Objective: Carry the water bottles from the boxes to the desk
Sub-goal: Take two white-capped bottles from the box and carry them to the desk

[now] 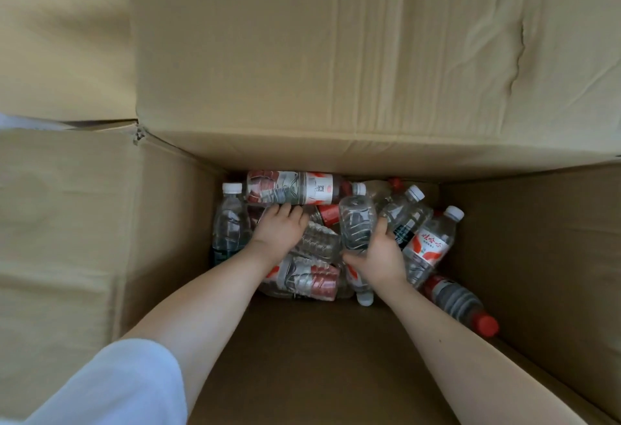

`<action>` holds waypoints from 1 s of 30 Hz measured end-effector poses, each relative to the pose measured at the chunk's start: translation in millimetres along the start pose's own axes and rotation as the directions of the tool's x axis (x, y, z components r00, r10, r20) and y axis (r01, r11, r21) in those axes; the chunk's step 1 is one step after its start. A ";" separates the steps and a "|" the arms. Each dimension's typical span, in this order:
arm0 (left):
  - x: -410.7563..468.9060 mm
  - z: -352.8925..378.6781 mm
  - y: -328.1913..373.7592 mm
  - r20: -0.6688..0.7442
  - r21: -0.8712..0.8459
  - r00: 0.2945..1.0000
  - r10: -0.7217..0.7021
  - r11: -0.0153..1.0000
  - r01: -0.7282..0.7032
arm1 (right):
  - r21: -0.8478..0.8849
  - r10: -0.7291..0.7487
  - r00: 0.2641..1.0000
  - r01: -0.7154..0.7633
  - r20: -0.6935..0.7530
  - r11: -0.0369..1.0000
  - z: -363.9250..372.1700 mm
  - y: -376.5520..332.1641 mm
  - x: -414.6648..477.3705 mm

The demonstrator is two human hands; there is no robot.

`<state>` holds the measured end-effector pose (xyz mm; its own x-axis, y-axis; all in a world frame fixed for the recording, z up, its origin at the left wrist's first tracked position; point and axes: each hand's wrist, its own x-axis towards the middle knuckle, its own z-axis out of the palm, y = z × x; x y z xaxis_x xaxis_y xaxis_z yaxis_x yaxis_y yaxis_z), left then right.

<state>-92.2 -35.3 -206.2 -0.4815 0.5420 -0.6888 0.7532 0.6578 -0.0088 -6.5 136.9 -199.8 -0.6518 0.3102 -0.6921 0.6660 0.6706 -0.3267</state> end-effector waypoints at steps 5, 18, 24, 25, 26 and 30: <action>-0.1 -10.3 8.1 0.008 0.007 1.000 -0.008 1.000 0.008 | 0.108 0.016 0.996 -0.007 -0.083 0.994 -19.8 1.0 -6.3; -46.8 -83.2 17.1 -0.084 -0.339 0.987 -0.139 0.935 0.103 | 0.285 -0.018 0.968 0.091 -0.249 0.954 -105.2 -4.7 -59.1; -96.1 -117.5 28.3 -0.084 -0.635 0.956 -0.282 0.754 0.167 | 0.329 -0.108 0.940 0.220 -0.324 0.919 -142.4 -10.3 -101.3; -104.7 -120.4 31.2 -0.102 -0.684 0.946 -0.307 0.712 0.157 | 0.328 -0.132 0.931 0.249 -0.340 0.911 -148.4 -10.7 -108.9; -114.2 -124.1 34.4 -0.112 -0.741 0.936 -0.332 0.655 0.144 | 0.328 -0.150 0.923 0.273 -0.355 0.904 -154.1 -11.2 -116.2; -147.9 -140.8 50.7 -0.084 -0.968 0.901 -0.425 0.249 0.027 | 0.388 -0.188 0.897 0.351 -0.399 0.852 -176.4 -10.9 -147.2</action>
<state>-45.9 -8.4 -2.8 -0.7914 0.2530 -0.5564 -0.2599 0.6847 0.6810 18.2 202.8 19.2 -0.8550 0.4212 -0.3026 0.4794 0.4193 -0.7710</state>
